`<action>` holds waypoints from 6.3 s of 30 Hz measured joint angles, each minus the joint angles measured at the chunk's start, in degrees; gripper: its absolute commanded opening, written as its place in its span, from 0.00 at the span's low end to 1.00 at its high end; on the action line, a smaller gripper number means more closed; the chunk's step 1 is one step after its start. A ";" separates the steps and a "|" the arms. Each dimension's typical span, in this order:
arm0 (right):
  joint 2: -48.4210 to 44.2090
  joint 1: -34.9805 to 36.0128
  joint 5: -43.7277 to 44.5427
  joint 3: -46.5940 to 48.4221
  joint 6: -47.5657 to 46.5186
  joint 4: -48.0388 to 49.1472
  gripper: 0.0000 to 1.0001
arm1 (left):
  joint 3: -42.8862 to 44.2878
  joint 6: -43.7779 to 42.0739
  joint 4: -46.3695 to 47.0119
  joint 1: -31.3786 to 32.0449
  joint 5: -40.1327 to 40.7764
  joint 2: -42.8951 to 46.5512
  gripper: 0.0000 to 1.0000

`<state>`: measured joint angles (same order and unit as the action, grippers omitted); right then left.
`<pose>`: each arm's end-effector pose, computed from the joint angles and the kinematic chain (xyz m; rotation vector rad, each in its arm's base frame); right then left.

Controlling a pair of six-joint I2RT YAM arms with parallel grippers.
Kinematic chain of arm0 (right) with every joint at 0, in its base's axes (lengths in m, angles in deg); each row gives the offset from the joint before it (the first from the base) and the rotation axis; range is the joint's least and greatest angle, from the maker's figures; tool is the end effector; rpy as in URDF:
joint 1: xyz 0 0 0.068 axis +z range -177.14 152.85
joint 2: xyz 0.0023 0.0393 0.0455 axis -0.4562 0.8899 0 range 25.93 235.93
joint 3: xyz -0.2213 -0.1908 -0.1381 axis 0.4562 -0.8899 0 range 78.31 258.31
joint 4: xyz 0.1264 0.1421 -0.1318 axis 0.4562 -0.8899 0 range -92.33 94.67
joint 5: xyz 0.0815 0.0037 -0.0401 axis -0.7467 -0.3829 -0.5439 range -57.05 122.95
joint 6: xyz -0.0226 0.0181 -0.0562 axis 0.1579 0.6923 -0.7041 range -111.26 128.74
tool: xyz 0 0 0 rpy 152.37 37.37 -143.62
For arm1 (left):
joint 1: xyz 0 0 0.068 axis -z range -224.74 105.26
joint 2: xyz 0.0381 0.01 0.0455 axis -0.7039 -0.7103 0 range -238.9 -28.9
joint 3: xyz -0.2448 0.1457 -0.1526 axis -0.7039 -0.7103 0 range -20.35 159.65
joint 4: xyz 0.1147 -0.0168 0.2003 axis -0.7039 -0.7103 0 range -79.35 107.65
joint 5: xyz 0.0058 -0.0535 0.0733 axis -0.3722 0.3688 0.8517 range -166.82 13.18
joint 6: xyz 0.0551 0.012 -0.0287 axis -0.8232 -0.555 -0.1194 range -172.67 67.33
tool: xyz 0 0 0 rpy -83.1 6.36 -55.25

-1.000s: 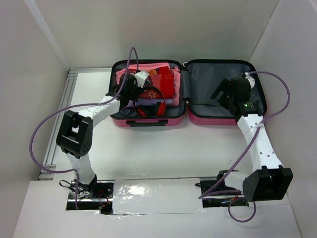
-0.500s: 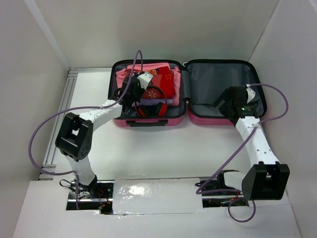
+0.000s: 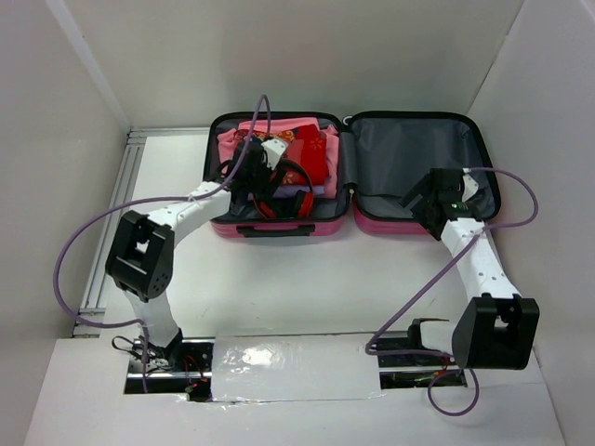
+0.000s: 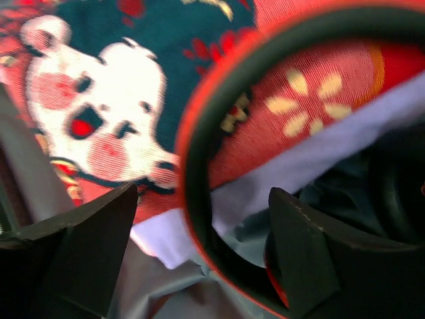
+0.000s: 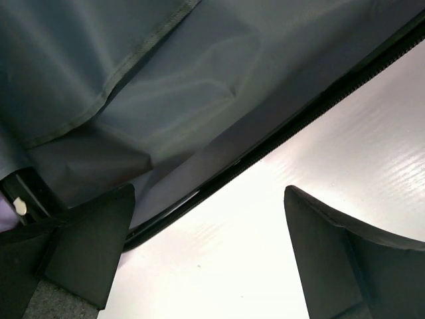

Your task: Pack the luggage

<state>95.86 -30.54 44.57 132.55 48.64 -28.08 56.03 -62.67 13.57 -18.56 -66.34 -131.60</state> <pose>0.2122 -0.0224 0.3193 0.9682 2.1895 0.0533 0.3734 -0.1738 0.3195 0.5442 2.0197 0.0215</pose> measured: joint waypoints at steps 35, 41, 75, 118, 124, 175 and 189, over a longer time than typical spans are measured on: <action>11.87 -23.02 -2.91 0.33 -2.36 3.98 0.94 | 4.37 26.80 -23.28 -25.31 -30.05 21.77 0.99; 14.86 -23.67 -0.15 2.29 -2.93 5.49 0.87 | 2.71 26.93 -22.27 -27.82 -30.64 23.80 0.99; 7.50 -4.24 31.58 10.34 -8.35 8.07 0.00 | -10.12 29.81 -20.11 -33.27 -13.07 15.80 0.98; 10.08 60.08 15.56 23.63 -39.87 27.43 0.01 | -9.73 26.47 -14.36 -36.41 -22.32 5.27 0.85; 15.80 56.70 27.08 39.56 -17.94 7.82 0.12 | -10.19 26.43 -14.27 -34.84 -23.71 5.27 0.89; 28.76 -9.88 8.61 11.78 -1.84 4.15 0.00 | -9.16 24.96 -19.12 -35.41 -18.01 14.05 0.92; 14.53 35.28 62.07 24.37 -21.14 6.62 0.00 | -8.11 24.72 -19.96 -35.43 -19.85 11.41 0.92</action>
<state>110.40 4.73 106.65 156.92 27.50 -21.46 47.92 -37.95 -6.38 -53.99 -86.19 -120.19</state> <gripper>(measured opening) 0.509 0.918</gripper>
